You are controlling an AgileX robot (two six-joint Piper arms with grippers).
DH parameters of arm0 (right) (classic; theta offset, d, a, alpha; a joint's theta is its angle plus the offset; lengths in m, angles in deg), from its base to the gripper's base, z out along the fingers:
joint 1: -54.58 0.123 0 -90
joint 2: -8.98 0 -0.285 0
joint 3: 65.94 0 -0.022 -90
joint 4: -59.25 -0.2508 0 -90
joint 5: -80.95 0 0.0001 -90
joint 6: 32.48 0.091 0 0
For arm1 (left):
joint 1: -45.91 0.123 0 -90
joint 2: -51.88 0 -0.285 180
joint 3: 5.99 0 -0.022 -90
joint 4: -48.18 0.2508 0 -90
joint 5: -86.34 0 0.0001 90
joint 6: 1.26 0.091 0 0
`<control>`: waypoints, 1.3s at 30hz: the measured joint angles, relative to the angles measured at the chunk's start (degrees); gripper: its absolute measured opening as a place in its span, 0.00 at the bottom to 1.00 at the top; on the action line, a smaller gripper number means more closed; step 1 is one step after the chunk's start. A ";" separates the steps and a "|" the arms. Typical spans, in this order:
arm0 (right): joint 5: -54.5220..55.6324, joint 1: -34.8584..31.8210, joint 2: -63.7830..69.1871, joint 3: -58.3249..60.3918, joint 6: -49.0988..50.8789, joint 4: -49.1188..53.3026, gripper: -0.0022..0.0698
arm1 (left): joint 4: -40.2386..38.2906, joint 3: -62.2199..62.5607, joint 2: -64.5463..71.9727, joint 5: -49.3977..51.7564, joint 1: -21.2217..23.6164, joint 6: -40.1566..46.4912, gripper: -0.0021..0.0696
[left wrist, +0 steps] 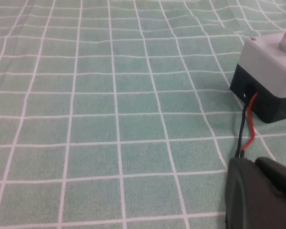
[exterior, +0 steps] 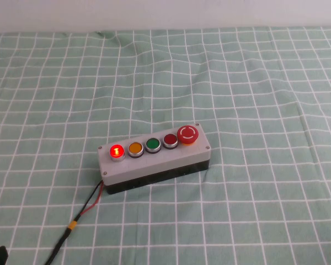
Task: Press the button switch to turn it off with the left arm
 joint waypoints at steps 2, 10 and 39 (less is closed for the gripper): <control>0.00 0.00 0.00 0.00 0.00 0.00 0.01 | 0.00 0.00 0.00 0.00 0.00 0.00 0.03; 0.00 0.00 0.00 0.00 0.00 0.00 0.01 | 0.00 0.00 0.00 0.00 0.00 0.00 0.03; 0.00 0.00 0.00 0.00 0.00 0.00 0.01 | -0.92 0.00 0.00 -16.26 0.00 -0.20 0.03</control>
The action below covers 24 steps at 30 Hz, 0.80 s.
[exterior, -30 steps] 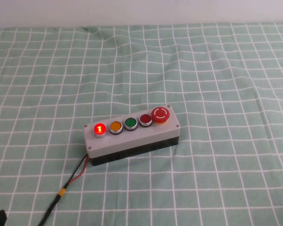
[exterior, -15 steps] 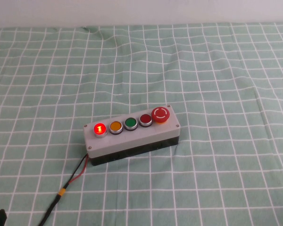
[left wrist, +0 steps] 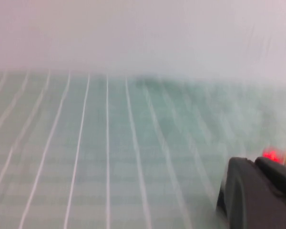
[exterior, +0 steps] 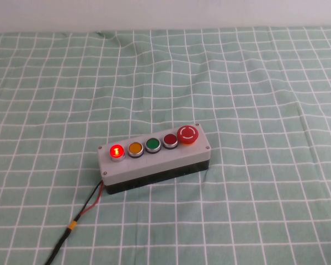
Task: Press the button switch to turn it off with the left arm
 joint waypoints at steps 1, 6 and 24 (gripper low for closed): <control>0.00 0.00 0.00 0.00 0.00 0.00 0.01 | -0.44 0.00 0.00 -3.33 0.00 -0.87 0.03; 0.00 0.00 0.00 0.00 0.00 0.00 0.01 | -2.07 0.00 0.00 -22.84 0.00 -5.75 0.03; 0.00 0.00 0.00 0.00 0.00 0.00 0.01 | 2.03 32.71 2.60 -10.02 0.00 -11.47 0.03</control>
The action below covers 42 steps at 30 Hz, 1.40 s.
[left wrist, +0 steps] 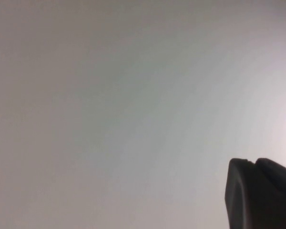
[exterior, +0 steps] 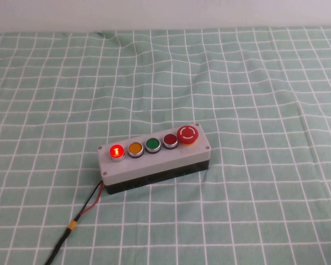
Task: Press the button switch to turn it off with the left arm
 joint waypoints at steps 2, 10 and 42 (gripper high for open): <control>0.00 0.00 0.00 0.00 0.00 0.00 0.01 | 0.95 7.13 3.35 9.53 0.00 0.00 0.03; 0.00 0.00 0.00 0.00 0.00 0.00 0.01 | -2.54 31.00 24.95 48.78 0.00 7.27 0.03; 0.00 0.00 0.00 0.00 0.00 0.00 0.01 | -21.68 40.38 79.17 56.50 -5.93 24.00 0.03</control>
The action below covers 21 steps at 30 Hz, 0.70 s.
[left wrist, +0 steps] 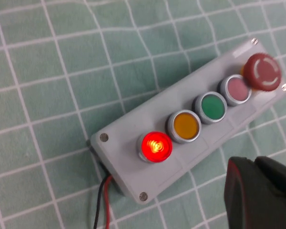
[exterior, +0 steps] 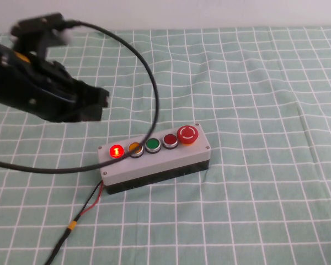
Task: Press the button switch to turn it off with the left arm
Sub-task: Press the button to turn off
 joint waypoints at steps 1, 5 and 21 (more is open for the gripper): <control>0.00 0.00 0.00 0.00 0.00 0.00 0.01 | 1.73 0.11 1.27 0.00 -1.06 -1.34 0.03; 0.00 0.00 0.00 0.00 0.00 0.00 0.01 | 9.48 1.27 5.65 0.00 -4.79 -7.45 0.03; 0.00 0.00 0.00 0.00 0.00 0.00 0.01 | 18.39 3.46 17.24 -1.37 -8.85 -16.09 0.03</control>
